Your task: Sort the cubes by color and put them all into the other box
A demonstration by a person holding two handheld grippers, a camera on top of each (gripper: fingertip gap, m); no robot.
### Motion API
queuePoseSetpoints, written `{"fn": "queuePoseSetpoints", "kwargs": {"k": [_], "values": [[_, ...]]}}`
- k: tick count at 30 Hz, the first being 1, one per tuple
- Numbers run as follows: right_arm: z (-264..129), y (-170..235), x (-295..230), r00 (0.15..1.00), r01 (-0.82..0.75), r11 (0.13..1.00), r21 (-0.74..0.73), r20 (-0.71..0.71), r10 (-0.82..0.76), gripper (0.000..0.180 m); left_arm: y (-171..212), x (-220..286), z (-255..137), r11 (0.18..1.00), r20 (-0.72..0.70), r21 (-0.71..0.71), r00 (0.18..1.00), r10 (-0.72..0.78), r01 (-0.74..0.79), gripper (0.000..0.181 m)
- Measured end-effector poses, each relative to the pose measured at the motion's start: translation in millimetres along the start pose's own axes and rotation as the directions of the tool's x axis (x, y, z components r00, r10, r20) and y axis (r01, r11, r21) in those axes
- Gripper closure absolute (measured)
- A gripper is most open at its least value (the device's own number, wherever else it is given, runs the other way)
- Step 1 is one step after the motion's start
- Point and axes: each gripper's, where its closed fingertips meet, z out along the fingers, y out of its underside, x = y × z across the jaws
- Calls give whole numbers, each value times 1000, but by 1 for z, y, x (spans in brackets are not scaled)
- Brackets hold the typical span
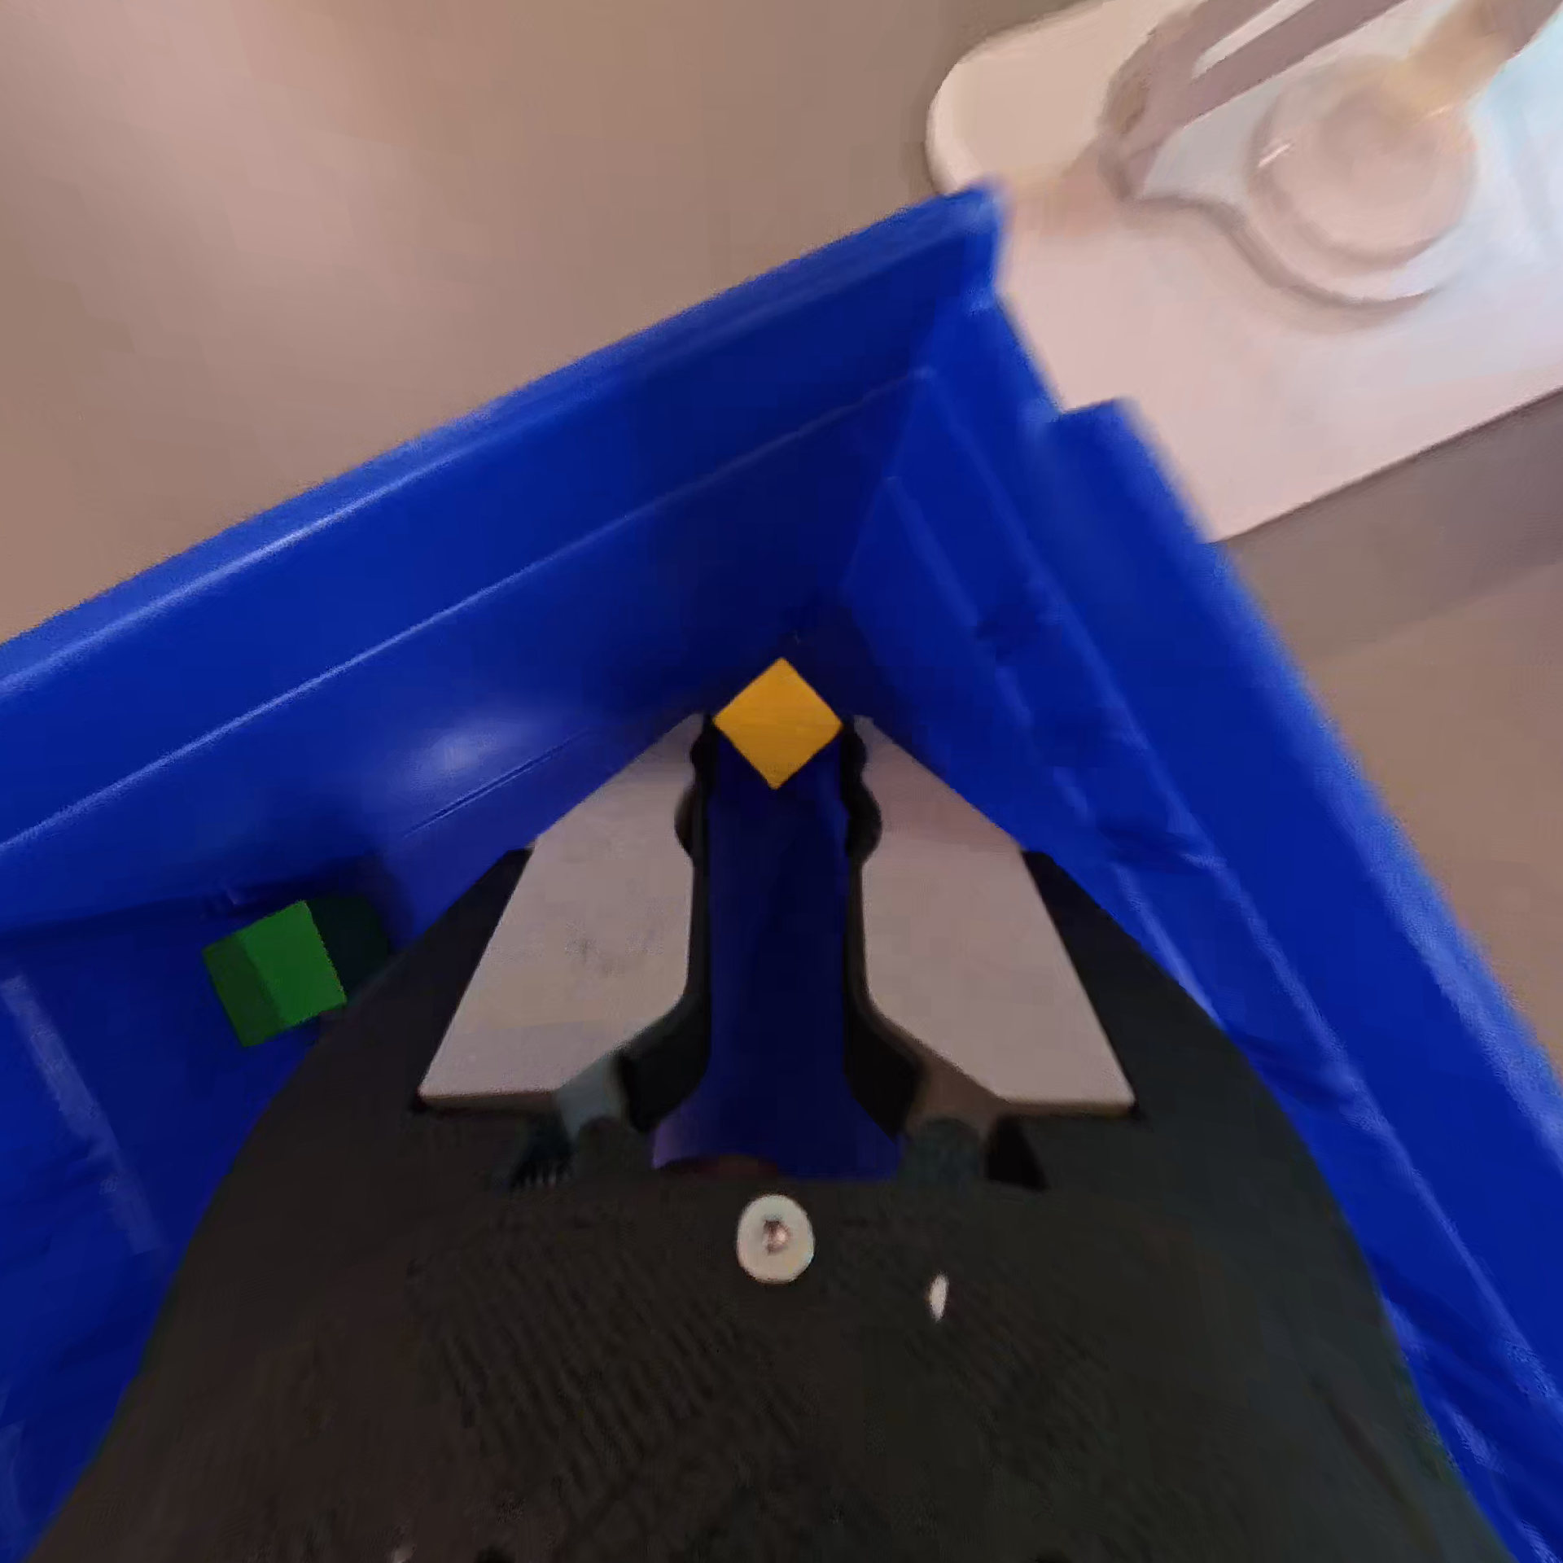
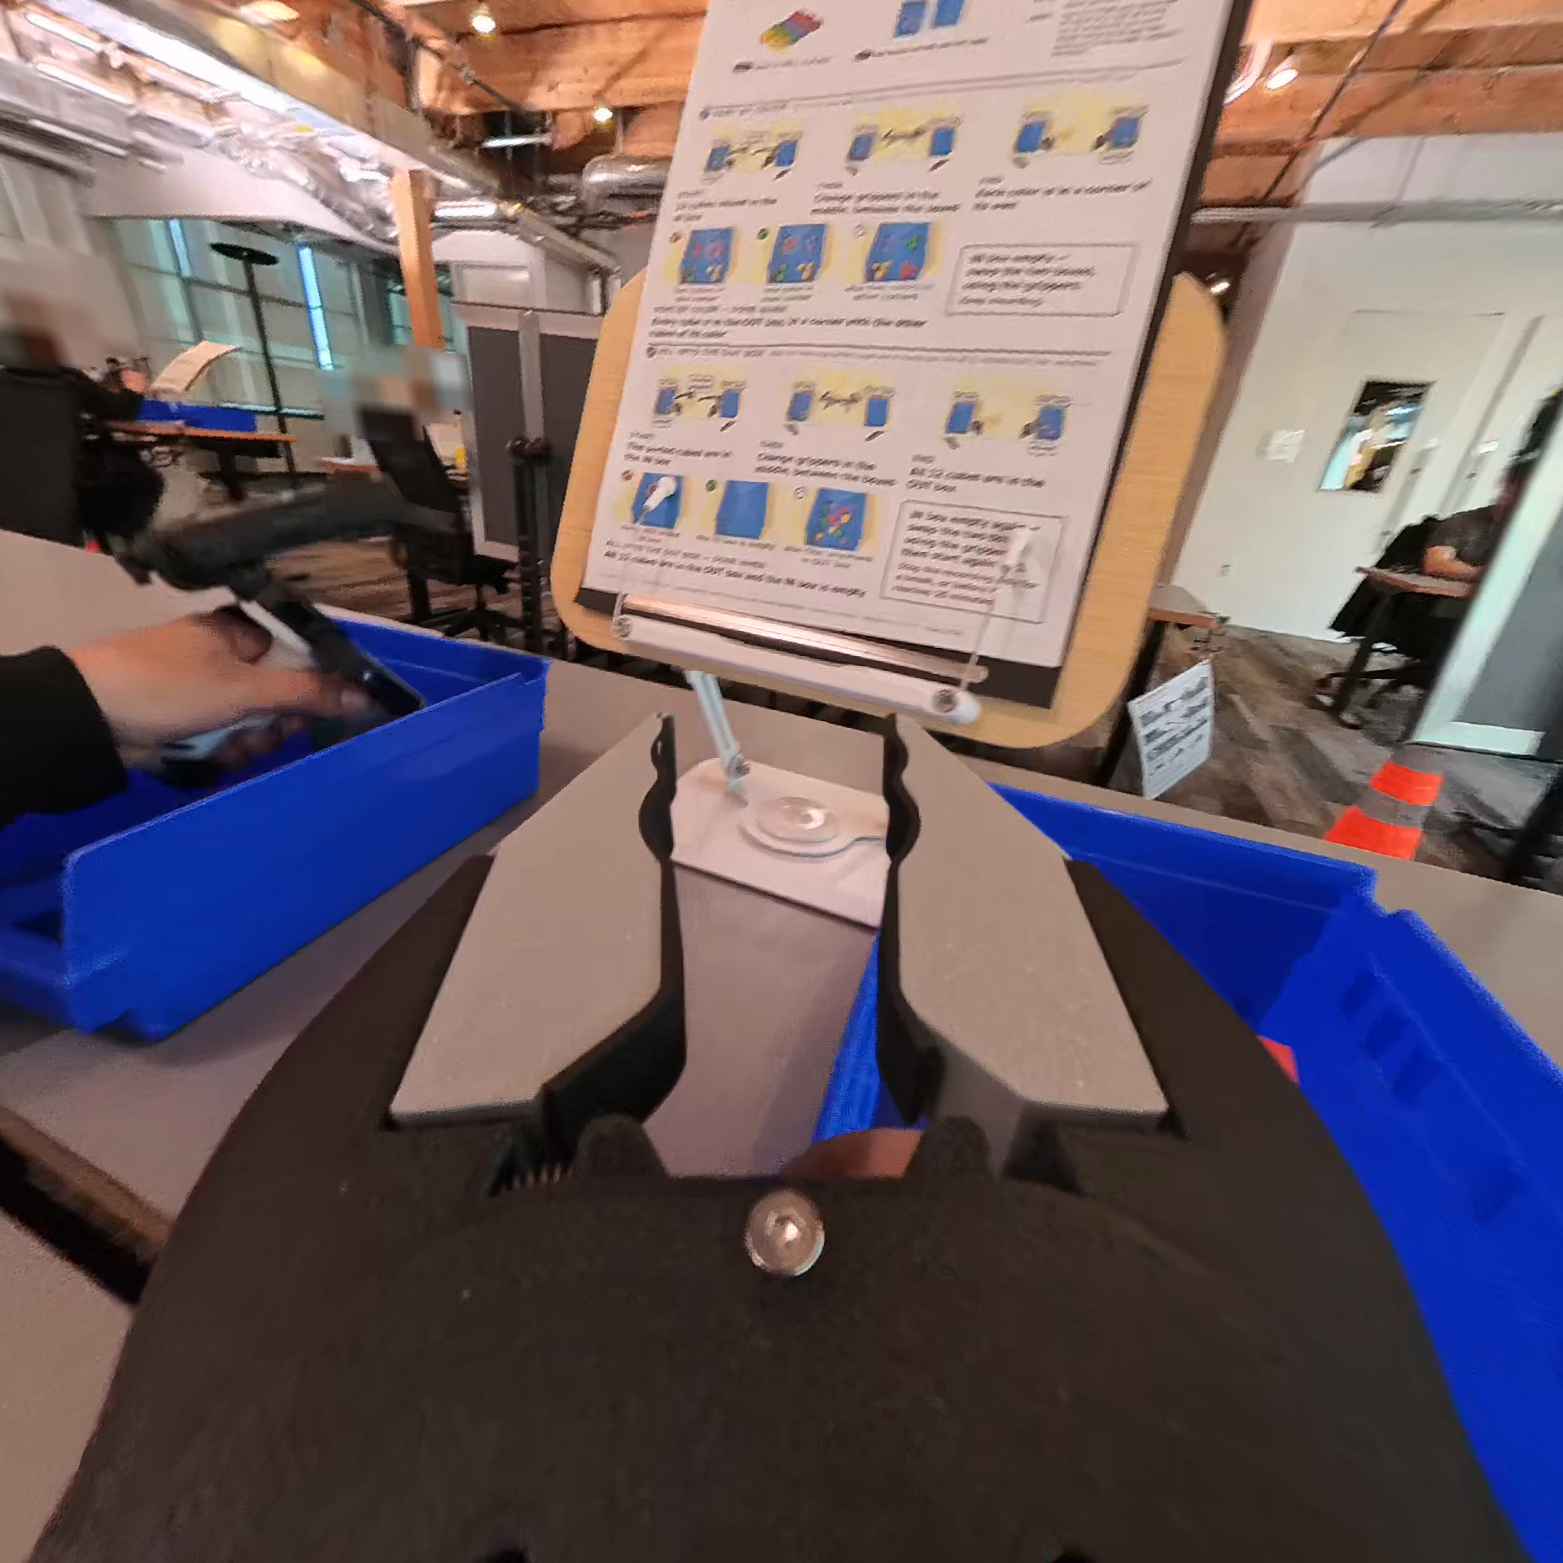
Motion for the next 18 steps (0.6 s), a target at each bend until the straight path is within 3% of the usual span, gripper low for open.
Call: {"fn": "queuePoseSetpoints", "kwargs": {"k": [3,5,8,10,12,15,18], "values": [[5,10,-21,995,-18,998,-62,94,24,132,-23,39,-57,973,-121,229,991,59,-30,153],[8,20,-41,979,-36,990,-133,196,62,132,-31,82,-104,915,-209,387,956,207,-114,154],[3,24,-76,905,-101,974,-202,387,175,128,-20,159,-166,728,-204,599,816,542,-334,154],[-7,19,-99,793,-207,943,-259,521,317,127,3,212,-196,576,-185,699,673,717,-422,154],[-16,12,-115,627,-331,880,-342,617,475,124,31,253,-216,443,-143,768,550,823,-463,154],[-30,4,-131,382,-420,778,-468,686,619,124,44,273,-229,332,-44,825,533,845,-458,154],[-41,1,-145,245,-410,736,-539,712,657,123,47,277,-227,305,-6,824,531,847,-477,154]]}}
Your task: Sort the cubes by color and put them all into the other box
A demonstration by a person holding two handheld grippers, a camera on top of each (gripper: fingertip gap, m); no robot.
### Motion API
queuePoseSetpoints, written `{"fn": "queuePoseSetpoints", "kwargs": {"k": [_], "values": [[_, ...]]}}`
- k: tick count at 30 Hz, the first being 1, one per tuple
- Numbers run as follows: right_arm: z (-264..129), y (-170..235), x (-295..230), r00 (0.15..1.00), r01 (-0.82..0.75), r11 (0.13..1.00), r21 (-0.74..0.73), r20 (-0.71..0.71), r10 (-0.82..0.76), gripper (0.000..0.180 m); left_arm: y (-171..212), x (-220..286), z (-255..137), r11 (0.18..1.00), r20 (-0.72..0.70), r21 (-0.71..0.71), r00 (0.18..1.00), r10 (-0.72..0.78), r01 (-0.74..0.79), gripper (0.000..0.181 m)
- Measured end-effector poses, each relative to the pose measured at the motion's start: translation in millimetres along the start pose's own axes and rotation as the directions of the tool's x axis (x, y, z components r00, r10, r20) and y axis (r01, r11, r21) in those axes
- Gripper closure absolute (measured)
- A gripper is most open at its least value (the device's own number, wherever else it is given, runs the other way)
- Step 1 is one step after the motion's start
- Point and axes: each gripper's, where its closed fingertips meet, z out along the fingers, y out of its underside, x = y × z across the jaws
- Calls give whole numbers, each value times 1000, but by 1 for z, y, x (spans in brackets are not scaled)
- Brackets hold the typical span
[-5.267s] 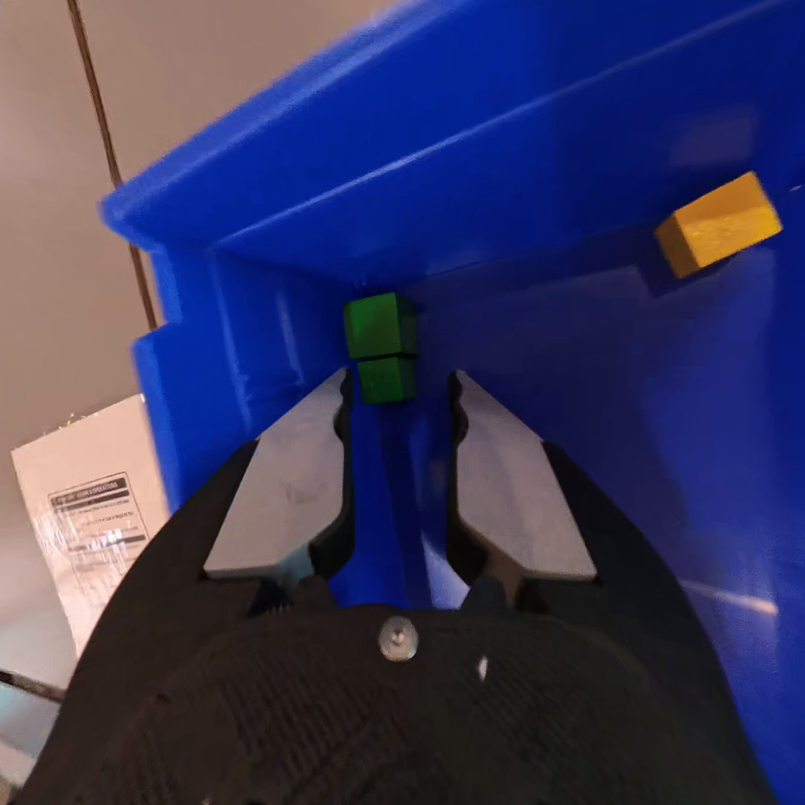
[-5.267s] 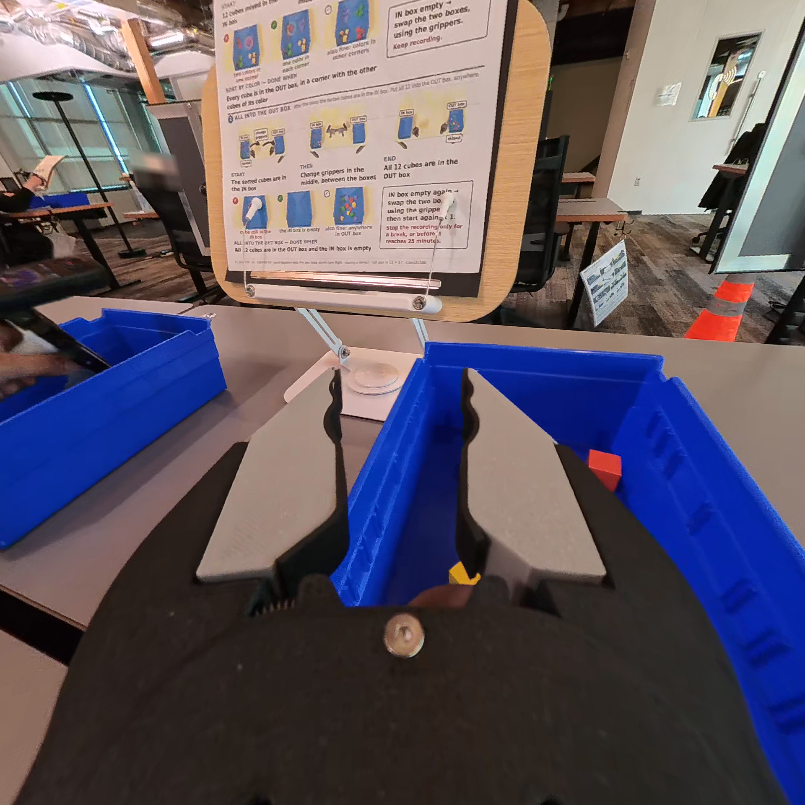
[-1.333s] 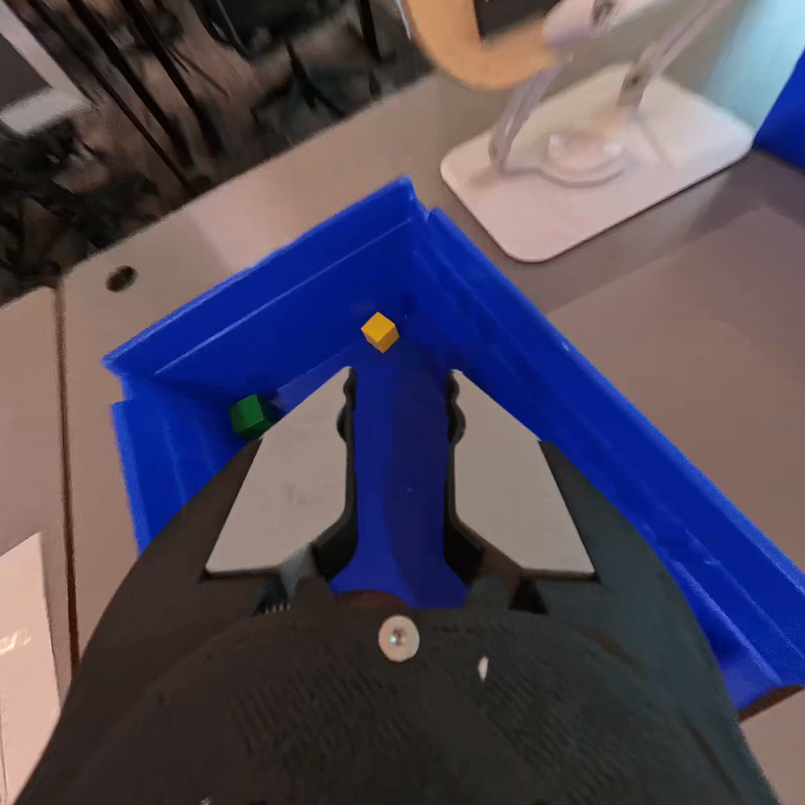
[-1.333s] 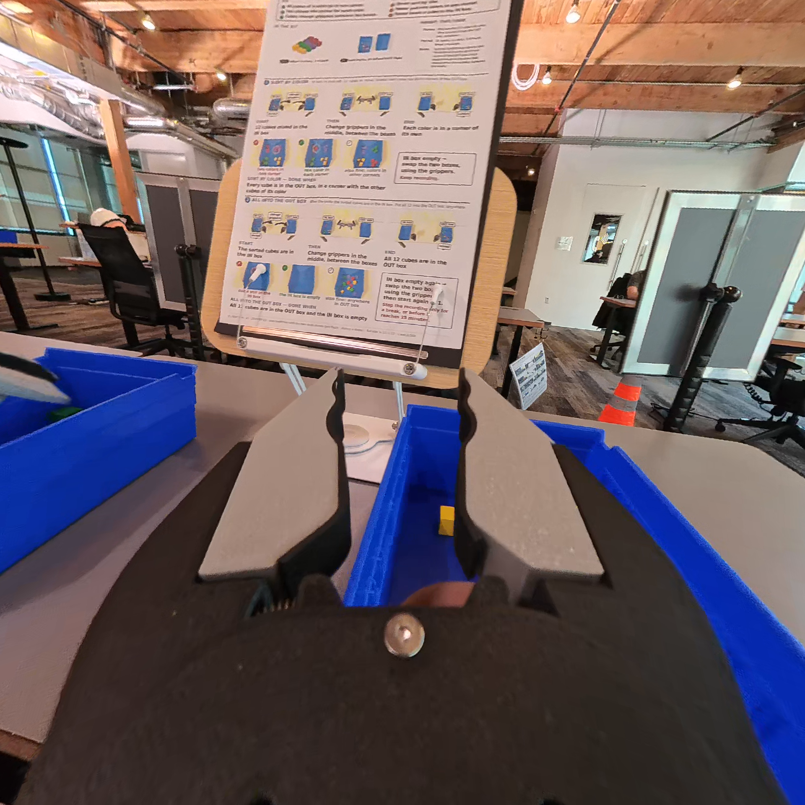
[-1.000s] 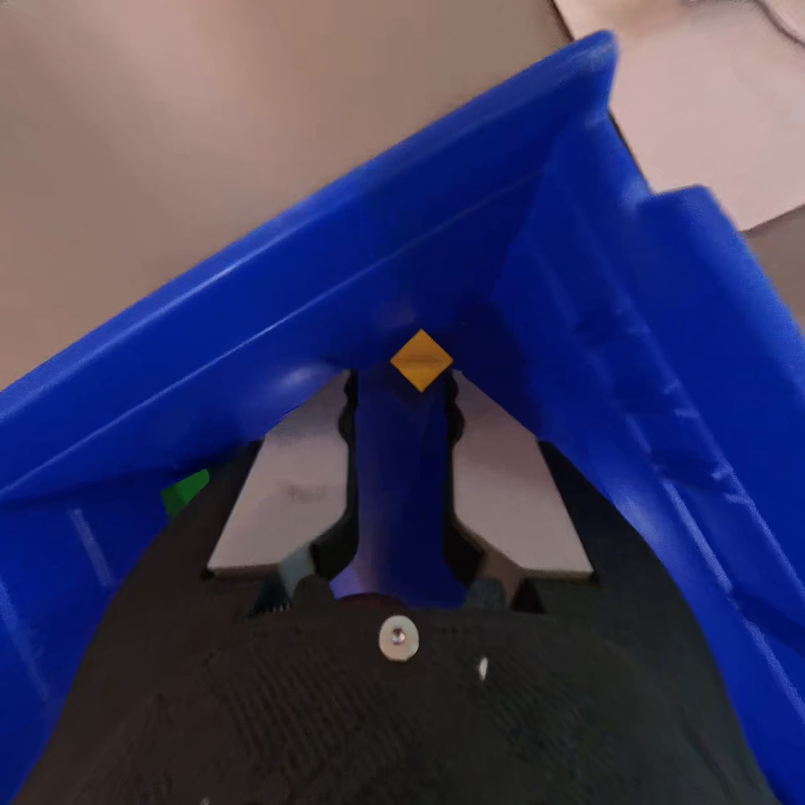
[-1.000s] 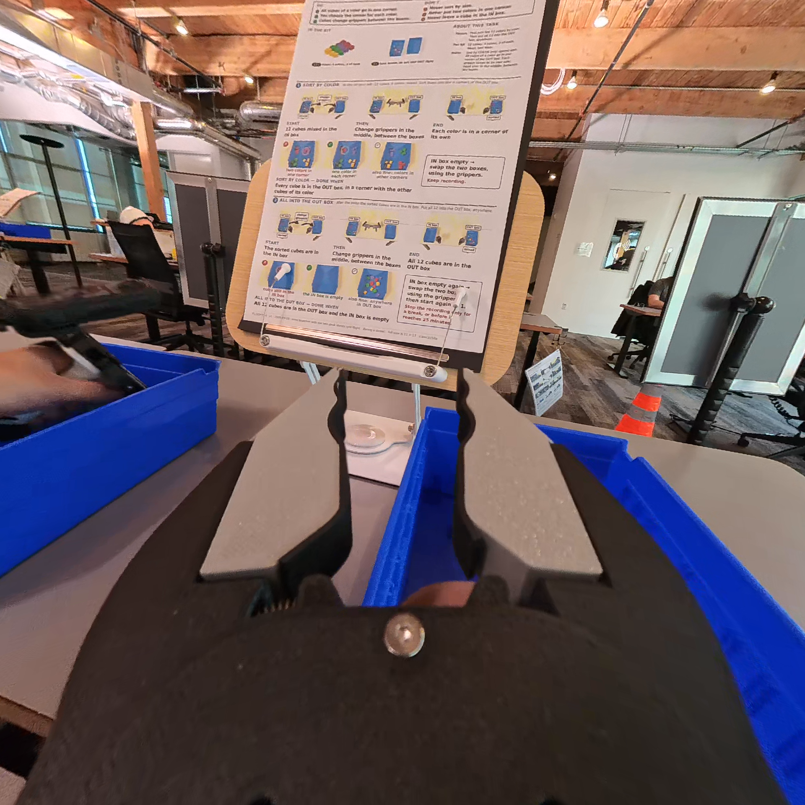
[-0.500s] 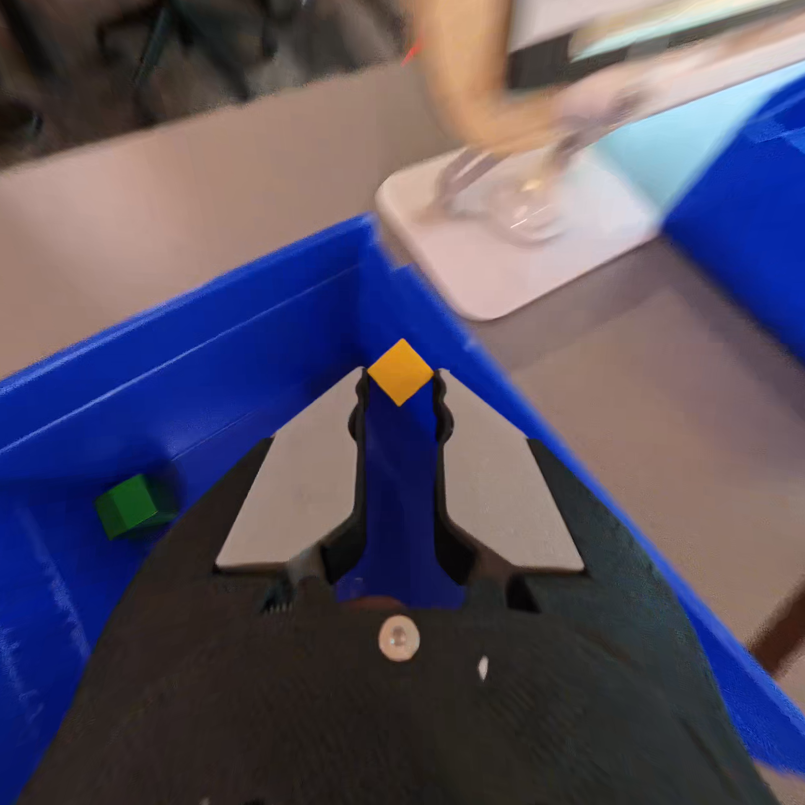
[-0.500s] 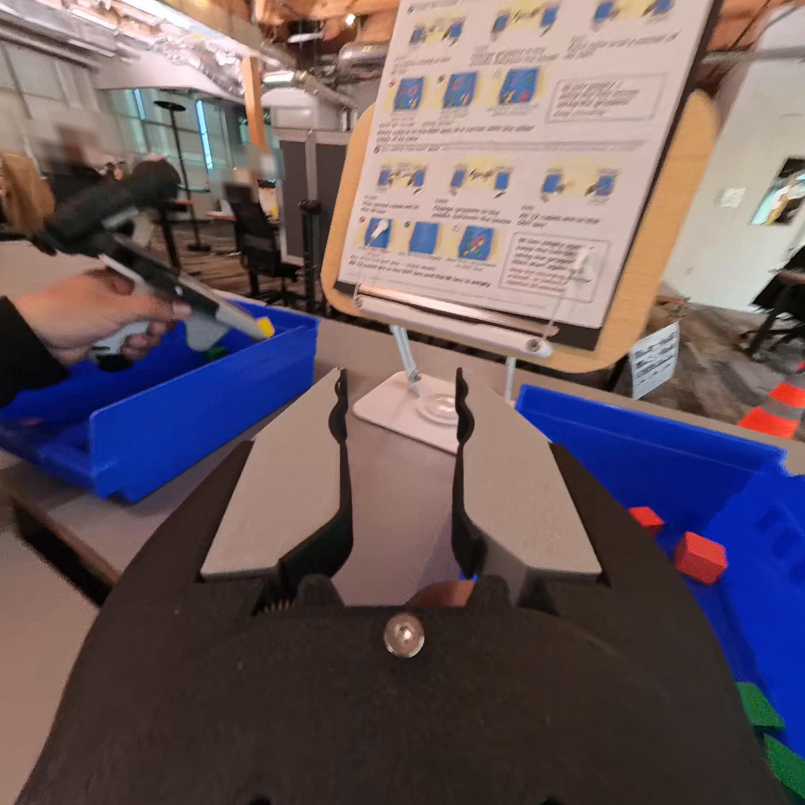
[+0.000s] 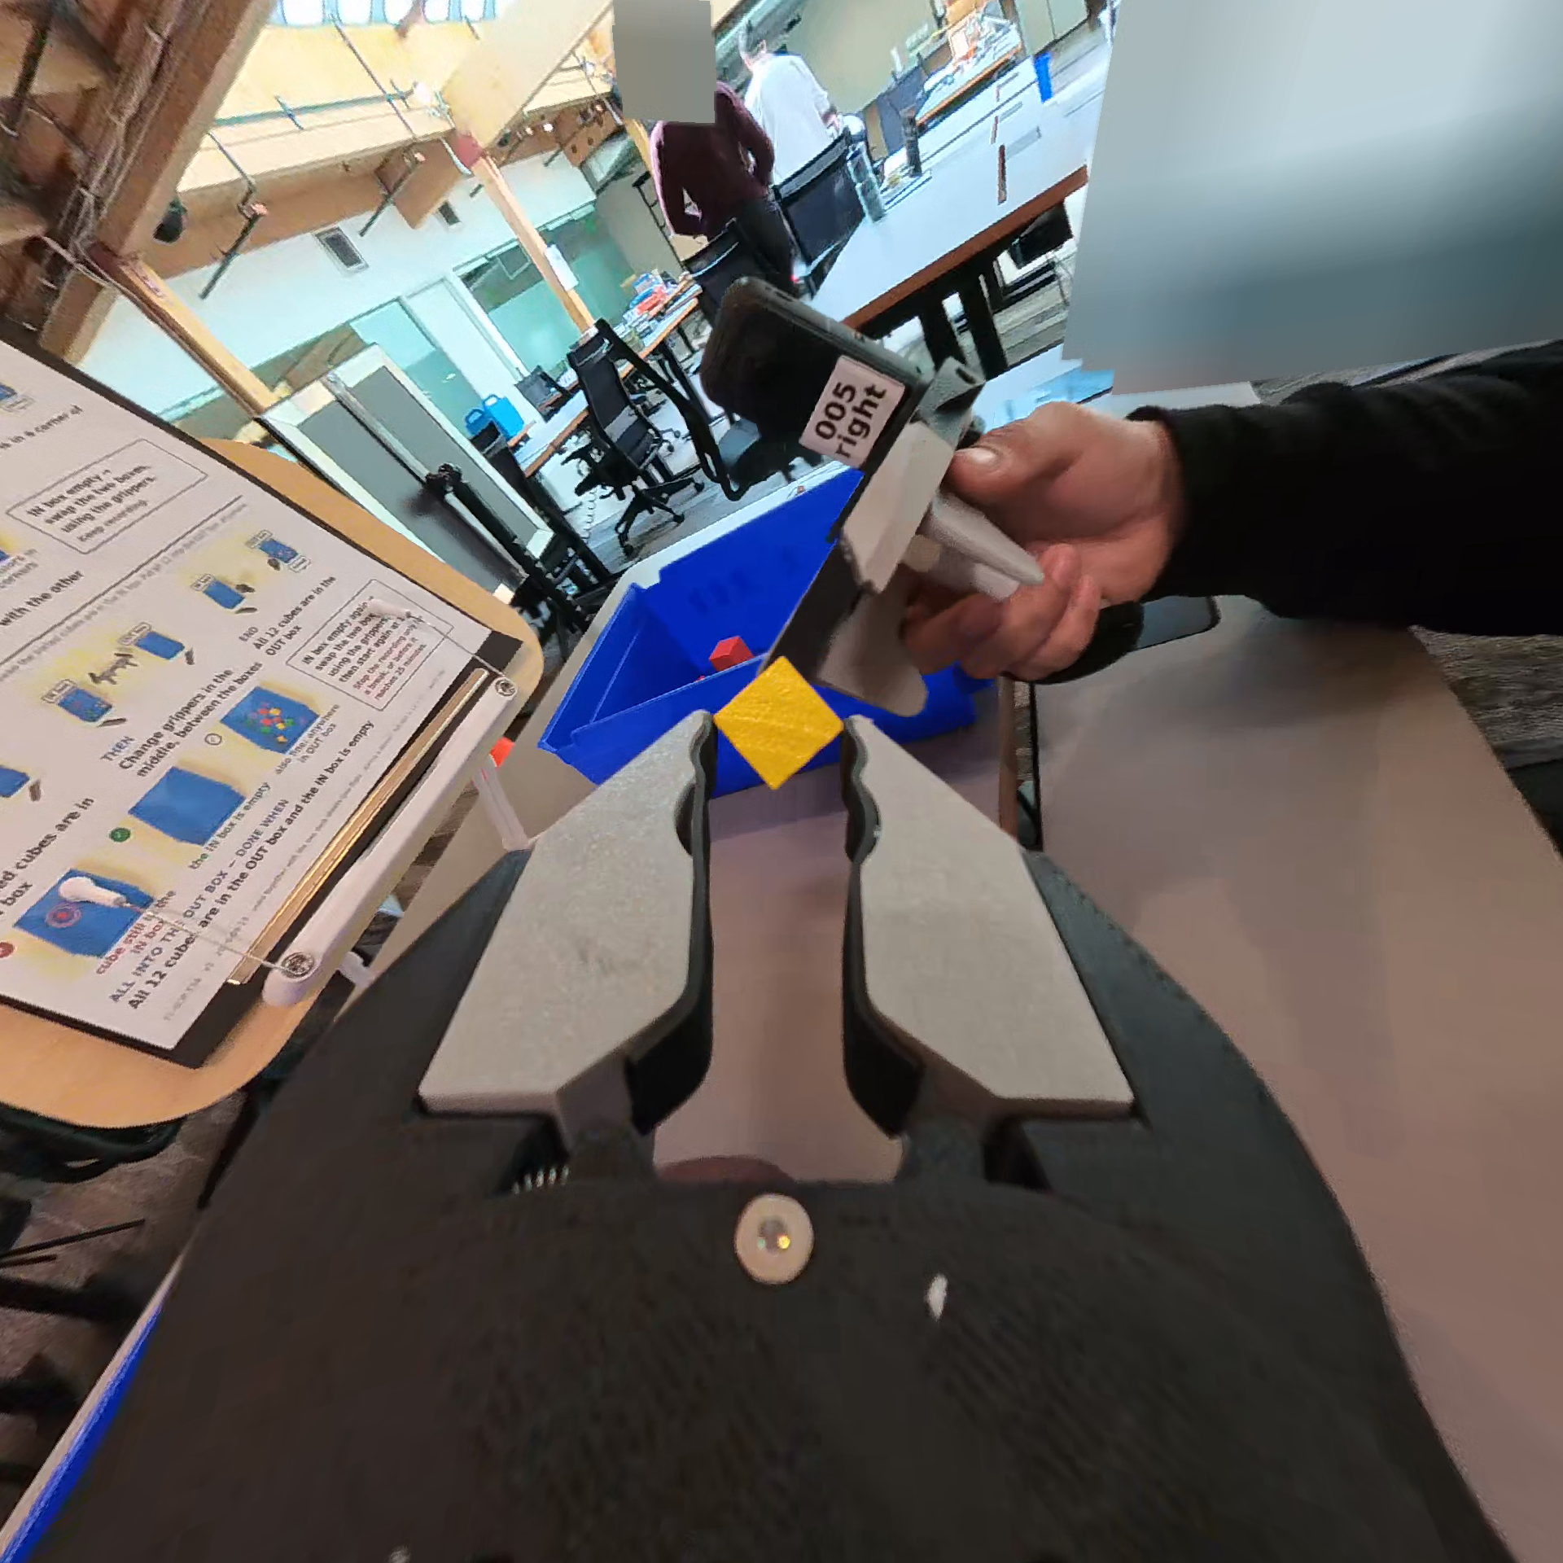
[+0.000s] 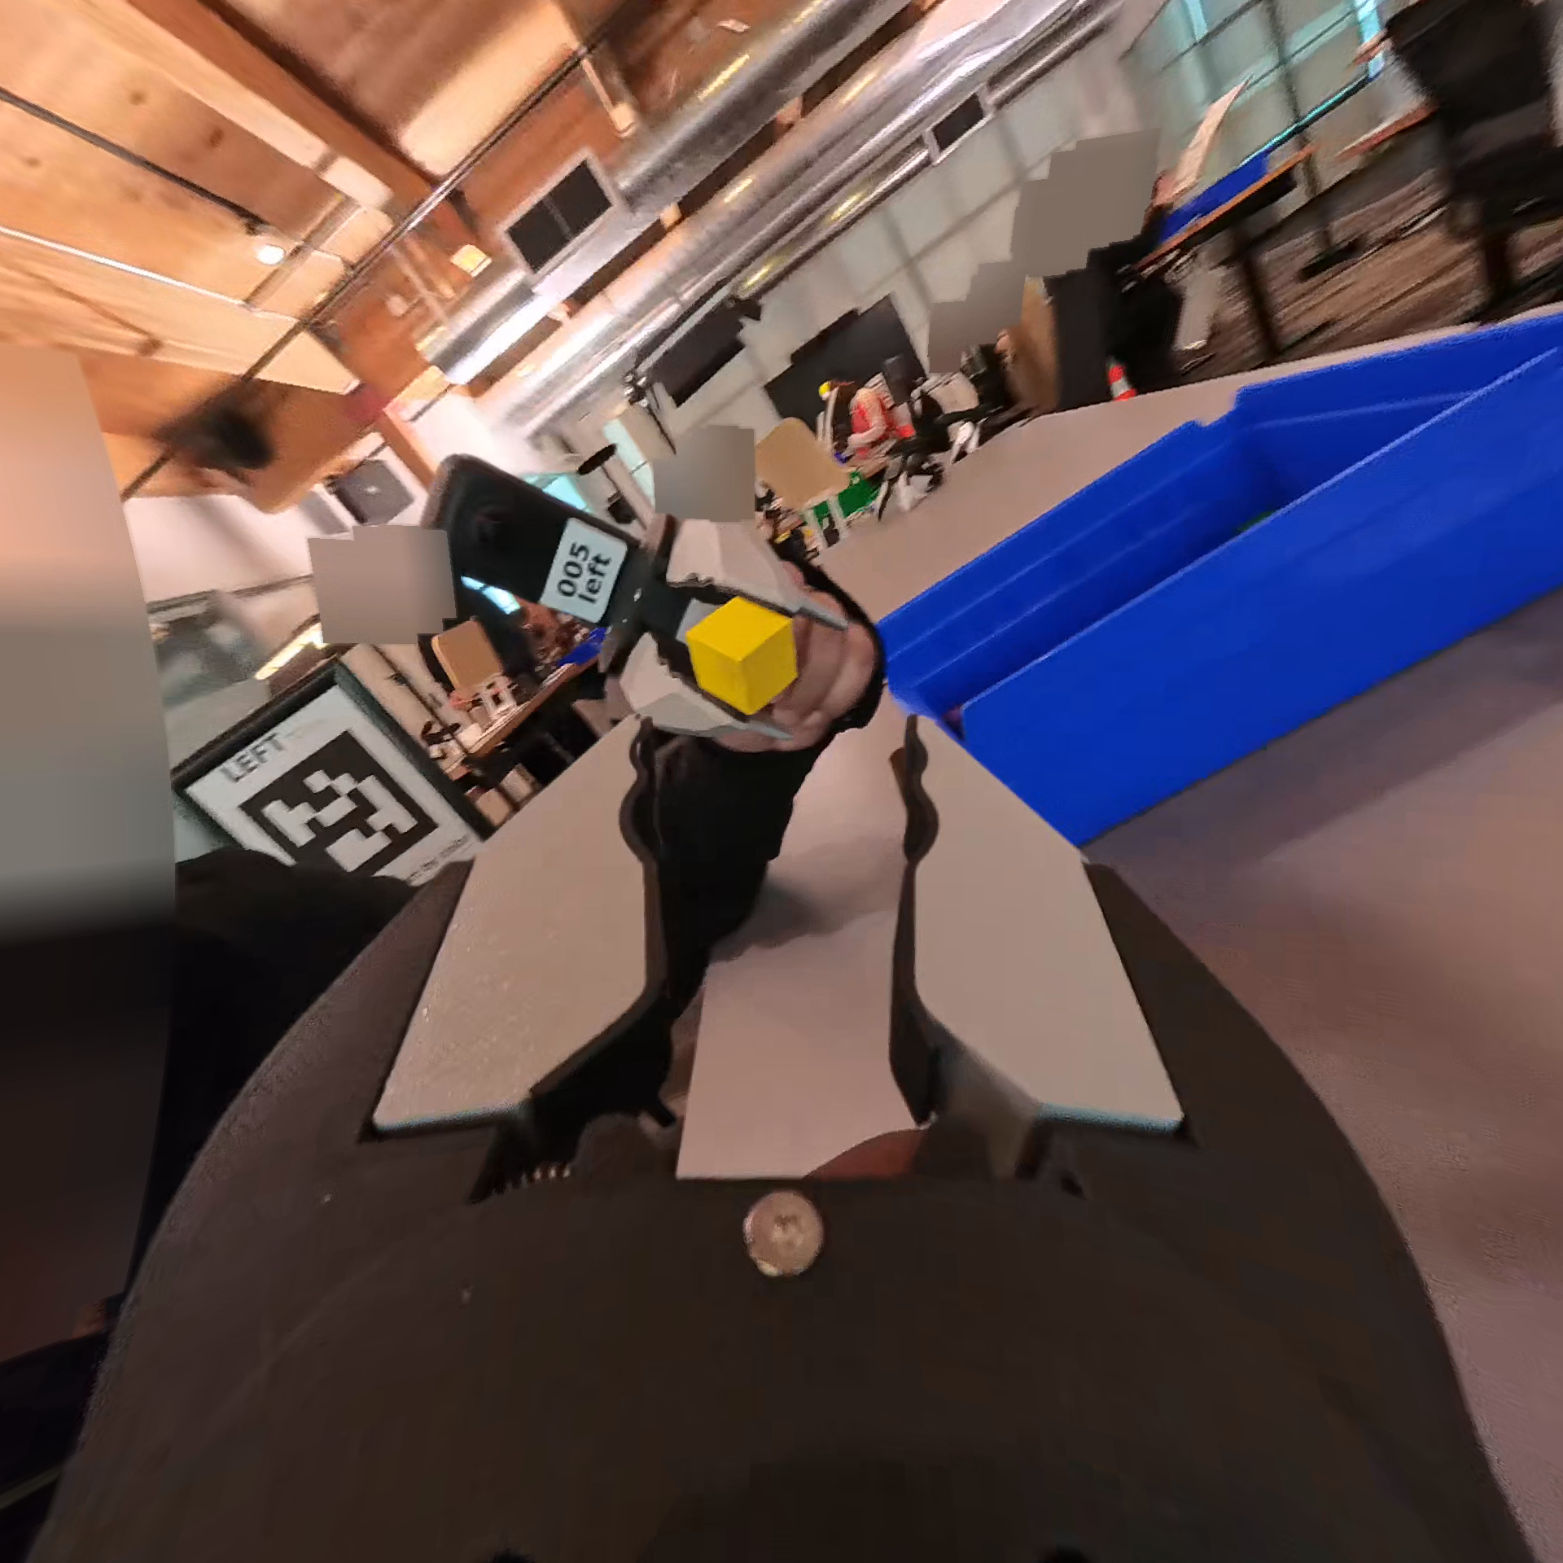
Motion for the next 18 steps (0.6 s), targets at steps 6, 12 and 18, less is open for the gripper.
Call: {"fn": "queuePoseSetpoints", "kwargs": {"k": [6,12,18], "values": [[17,18,7,999,13,998,-67,-39,-15,123,25,10,22,995,36,-78,998,60,-57,154],[27,34,20,997,9,993,-116,-79,-19,149,30,21,35,989,32,-114,994,100,-96,154],[26,35,33,985,51,990,-132,-154,-72,154,40,17,38,986,63,-141,993,103,-93,154]]}}
